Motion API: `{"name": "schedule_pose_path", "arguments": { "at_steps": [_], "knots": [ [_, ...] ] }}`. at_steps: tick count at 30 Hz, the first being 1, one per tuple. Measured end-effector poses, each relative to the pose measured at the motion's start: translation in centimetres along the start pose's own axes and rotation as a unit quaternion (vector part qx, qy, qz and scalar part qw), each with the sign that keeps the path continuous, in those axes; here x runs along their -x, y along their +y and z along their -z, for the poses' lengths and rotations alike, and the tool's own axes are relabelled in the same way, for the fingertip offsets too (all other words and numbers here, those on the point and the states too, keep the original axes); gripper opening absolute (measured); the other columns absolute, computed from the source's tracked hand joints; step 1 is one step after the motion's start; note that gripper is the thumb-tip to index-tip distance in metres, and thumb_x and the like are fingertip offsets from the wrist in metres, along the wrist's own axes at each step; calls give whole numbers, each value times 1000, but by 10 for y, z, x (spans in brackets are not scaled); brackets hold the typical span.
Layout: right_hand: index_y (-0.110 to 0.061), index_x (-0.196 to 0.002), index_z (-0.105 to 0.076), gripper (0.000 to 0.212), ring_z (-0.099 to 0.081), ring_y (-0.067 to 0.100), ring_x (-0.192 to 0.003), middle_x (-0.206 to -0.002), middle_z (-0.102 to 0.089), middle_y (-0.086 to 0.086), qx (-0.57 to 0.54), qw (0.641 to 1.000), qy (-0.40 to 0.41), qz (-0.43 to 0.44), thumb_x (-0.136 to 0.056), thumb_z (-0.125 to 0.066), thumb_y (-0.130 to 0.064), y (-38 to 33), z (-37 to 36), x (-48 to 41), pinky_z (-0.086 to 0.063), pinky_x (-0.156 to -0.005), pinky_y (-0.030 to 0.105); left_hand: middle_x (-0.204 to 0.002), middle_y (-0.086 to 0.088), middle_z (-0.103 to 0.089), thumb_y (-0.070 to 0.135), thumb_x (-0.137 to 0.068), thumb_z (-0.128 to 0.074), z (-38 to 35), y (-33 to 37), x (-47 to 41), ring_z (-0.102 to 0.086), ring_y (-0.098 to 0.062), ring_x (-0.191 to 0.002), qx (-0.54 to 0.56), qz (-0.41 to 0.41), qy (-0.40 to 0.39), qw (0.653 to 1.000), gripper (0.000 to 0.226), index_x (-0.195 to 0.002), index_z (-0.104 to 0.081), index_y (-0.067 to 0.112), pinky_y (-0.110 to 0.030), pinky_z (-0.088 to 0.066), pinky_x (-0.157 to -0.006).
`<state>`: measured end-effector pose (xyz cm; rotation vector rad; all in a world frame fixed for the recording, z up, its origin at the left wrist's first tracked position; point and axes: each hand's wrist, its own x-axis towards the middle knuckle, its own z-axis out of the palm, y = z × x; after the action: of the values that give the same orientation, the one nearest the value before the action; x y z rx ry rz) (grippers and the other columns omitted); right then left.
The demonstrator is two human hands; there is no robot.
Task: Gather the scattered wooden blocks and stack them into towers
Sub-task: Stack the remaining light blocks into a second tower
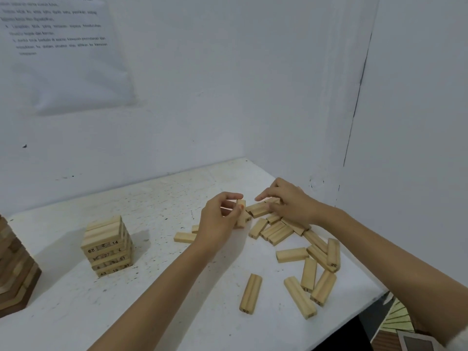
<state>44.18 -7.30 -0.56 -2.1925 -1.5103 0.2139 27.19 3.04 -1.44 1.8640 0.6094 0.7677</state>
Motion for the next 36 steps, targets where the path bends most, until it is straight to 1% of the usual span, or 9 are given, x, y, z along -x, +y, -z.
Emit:
{"name": "schedule_pose_path", "arguments": {
  "at_steps": [4, 9, 13, 17, 21, 24, 29, 33, 36],
  "knots": [
    [-28, -134, -54, 35, -39, 20, -120, -124, -46, 2, 120, 991, -51, -2, -100, -47, -34, -3, -4, -21, -23, -105, 35, -89, -1, -65, 13, -93, -59, 2, -2, -4, -61, -14, -78, 12, 14, 3, 1000, 17, -105, -67, 21, -26, -53, -71],
    [-27, -121, -61, 27, -39, 19, -114, -112, -51, 0, 115, 992, -59, 9, -97, -52, -36, -5, -7, -29, -27, -100, 34, -92, -3, -66, 12, -92, -60, 5, -6, -3, -64, -20, -84, 12, 19, -7, 1000, 17, -104, -67, 22, -29, -55, -74],
    [-28, -102, -61, 9, -41, 16, -101, -91, -56, -7, 40, 998, -36, 29, -93, -61, -30, -3, -9, -27, -33, -86, 29, -93, -5, -67, 13, -91, -62, 8, -7, 0, -66, -25, -89, 10, 22, -5, 1000, 16, -101, -67, 24, -40, -58, -78],
    [-34, -86, -56, 14, -46, 14, -85, -76, -55, -8, -47, 997, 23, 53, -90, -65, -24, -4, -14, -21, -33, -69, 24, -97, -11, -65, 9, -91, -63, 18, -1, 9, -68, -23, -83, 32, 15, -17, 999, 16, -103, -67, 18, -23, -57, -65],
    [-22, -111, -59, 21, -41, 8, -64, -65, -41, 4, -199, 976, 64, 67, -93, -61, -11, -31, -14, -9, -43, -66, 19, -90, -5, -62, 8, -88, -65, 37, 3, 24, -67, -17, -75, 43, 16, -26, 999, 16, -103, -68, 15, -21, -56, -63],
    [-24, -115, -62, 23, -35, 6, -56, -60, -36, -2, -226, 971, 21, 80, -96, -58, -12, -57, -20, -1, -36, -56, 12, -88, -5, -61, 9, -87, -67, 54, 2, 38, -67, -16, -72, 41, 22, -25, 999, 15, -101, -69, 15, -24, -57, -65],
    [-22, -102, -62, 10, -49, 7, -60, -54, -46, -14, -285, 956, -35, 56, -92, -64, -22, -96, -39, 7, -43, -64, 24, -87, -7, -62, 8, -86, -68, 85, -4, 65, -67, -19, -74, 37, 44, -5, 998, 15, -98, -70, 16, -23, -56, -65],
    [-19, -104, -60, 14, -60, 7, -59, -64, -63, -3, -311, 947, -73, 13, -91, -66, -21, -123, -56, 12, -43, -57, 16, -84, -2, -63, 8, -85, -69, 109, -12, 87, -67, -18, -74, 24, 62, 1, 998, 15, -97, -71, 17, -23, -56, -66],
    [-9, -106, -58, 18, -63, 13, -57, -68, -67, 6, -373, 918, -131, -7, -91, -65, -16, -139, -64, 14, -47, -54, 23, -82, 0, -63, 8, -84, -69, 126, -20, 103, -68, -26, -79, 29, 91, 14, 995, 15, -95, -71, 18, -27, -58, -68]
  ]
}}
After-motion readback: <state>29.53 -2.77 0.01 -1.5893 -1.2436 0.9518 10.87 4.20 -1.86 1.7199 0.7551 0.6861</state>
